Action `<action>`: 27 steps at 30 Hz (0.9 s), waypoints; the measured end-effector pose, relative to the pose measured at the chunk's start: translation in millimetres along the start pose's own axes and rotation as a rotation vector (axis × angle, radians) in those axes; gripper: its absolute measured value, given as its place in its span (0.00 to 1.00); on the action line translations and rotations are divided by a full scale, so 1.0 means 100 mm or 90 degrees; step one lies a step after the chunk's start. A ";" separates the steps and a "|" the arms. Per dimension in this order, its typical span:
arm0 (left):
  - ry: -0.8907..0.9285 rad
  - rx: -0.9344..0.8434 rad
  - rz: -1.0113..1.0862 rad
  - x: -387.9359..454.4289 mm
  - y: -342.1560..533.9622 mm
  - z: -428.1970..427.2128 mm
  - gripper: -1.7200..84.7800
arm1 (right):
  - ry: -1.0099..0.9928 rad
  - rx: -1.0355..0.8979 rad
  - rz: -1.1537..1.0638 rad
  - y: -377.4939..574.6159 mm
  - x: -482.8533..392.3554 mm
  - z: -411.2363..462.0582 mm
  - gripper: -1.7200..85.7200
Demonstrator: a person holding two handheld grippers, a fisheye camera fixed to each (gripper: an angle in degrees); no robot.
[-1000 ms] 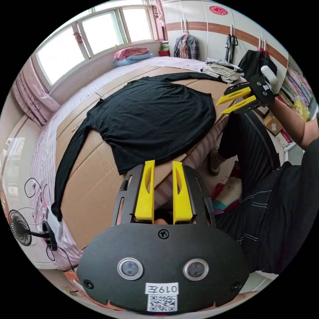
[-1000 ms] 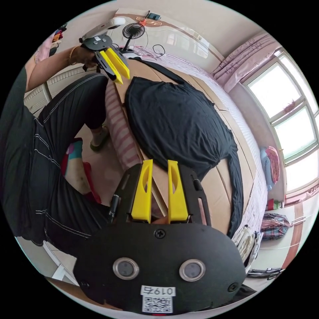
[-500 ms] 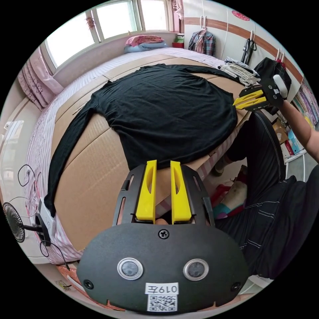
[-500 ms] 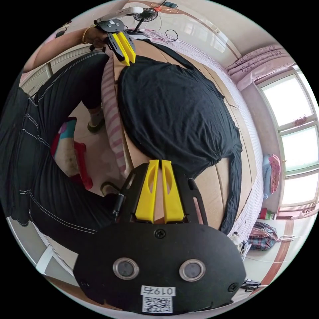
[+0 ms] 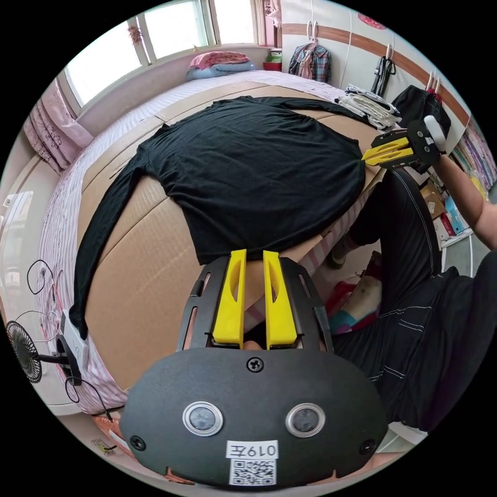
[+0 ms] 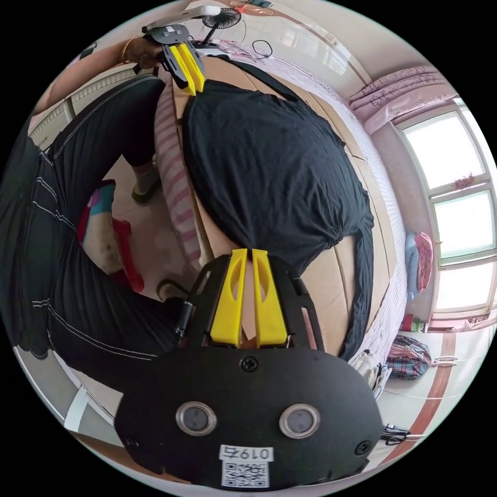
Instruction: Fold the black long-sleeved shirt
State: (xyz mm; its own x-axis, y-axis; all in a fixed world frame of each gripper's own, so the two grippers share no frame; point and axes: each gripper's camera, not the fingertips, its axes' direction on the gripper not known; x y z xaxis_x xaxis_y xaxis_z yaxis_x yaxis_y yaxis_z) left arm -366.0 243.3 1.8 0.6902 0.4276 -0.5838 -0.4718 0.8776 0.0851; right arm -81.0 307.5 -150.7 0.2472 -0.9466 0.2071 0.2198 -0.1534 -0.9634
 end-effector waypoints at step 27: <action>-0.034 0.309 -0.410 -1.36 2.79 -0.17 0.05 | -0.259 0.517 0.375 -2.04 0.29 -0.68 0.03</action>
State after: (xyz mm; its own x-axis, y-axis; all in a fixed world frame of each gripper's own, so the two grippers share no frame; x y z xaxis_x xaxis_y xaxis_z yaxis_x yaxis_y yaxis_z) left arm -600.8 426.7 90.8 0.7761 -0.1948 -0.5997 0.3101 0.9460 0.0940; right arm -183.2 292.2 40.5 0.7801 -0.6221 -0.0669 0.4867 0.6706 -0.5599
